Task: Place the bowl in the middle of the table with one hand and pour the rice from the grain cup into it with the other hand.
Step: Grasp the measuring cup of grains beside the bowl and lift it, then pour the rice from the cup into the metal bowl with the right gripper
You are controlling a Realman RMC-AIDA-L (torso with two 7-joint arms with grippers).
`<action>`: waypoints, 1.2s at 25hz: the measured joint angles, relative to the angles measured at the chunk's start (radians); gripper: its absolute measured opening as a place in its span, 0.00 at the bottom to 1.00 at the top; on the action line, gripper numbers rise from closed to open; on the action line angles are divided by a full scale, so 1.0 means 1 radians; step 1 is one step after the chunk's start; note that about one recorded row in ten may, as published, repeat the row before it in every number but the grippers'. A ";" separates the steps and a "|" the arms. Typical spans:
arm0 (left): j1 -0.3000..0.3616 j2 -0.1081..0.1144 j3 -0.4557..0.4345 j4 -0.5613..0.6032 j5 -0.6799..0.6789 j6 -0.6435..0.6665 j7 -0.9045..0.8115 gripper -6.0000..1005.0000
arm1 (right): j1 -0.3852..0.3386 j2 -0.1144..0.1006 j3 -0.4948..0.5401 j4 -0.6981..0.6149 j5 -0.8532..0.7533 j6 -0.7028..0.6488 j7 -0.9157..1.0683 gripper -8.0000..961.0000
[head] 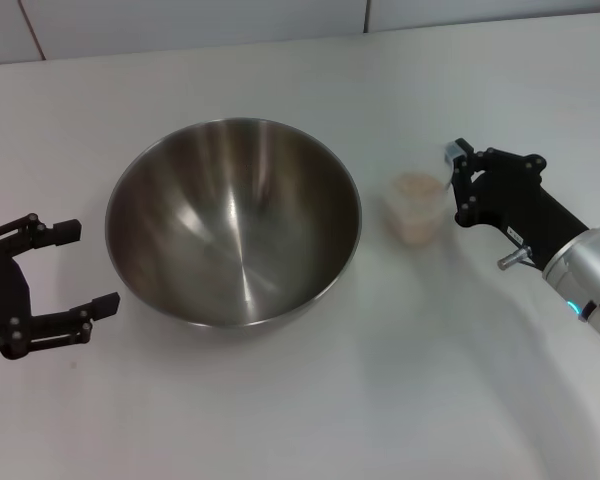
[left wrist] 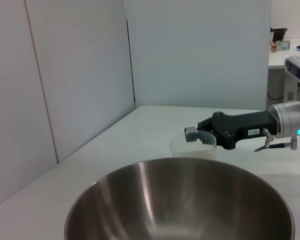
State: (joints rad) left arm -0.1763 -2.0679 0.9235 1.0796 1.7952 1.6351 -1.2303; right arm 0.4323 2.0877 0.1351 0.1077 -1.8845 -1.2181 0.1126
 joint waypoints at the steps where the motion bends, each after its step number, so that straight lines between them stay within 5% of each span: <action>1: 0.000 0.000 0.000 0.000 0.000 0.000 0.000 0.86 | -0.005 0.000 0.005 0.008 0.000 -0.022 -0.026 0.03; 9: -0.016 0.000 0.000 0.036 0.047 -0.006 -0.050 0.86 | -0.020 -0.001 0.046 0.059 0.001 -0.261 -0.210 0.02; 15: -0.023 -0.001 0.000 0.052 0.064 -0.011 -0.067 0.86 | 0.039 -0.002 0.046 0.086 -0.003 -0.330 -0.371 0.02; 19: -0.023 -0.002 0.007 0.055 0.064 -0.011 -0.071 0.86 | 0.072 -0.001 0.037 0.167 -0.014 -0.322 -0.700 0.02; 22: -0.024 -0.001 0.010 0.068 0.064 -0.011 -0.079 0.86 | 0.078 0.000 0.039 0.262 -0.068 -0.292 -1.158 0.02; 30: -0.030 -0.001 0.011 0.075 0.064 -0.012 -0.080 0.86 | 0.067 0.004 0.037 0.313 -0.183 -0.277 -1.601 0.02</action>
State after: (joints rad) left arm -0.2066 -2.0693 0.9348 1.1551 1.8593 1.6228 -1.3101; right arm 0.4994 2.0914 0.1725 0.4212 -2.0677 -1.4947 -1.4883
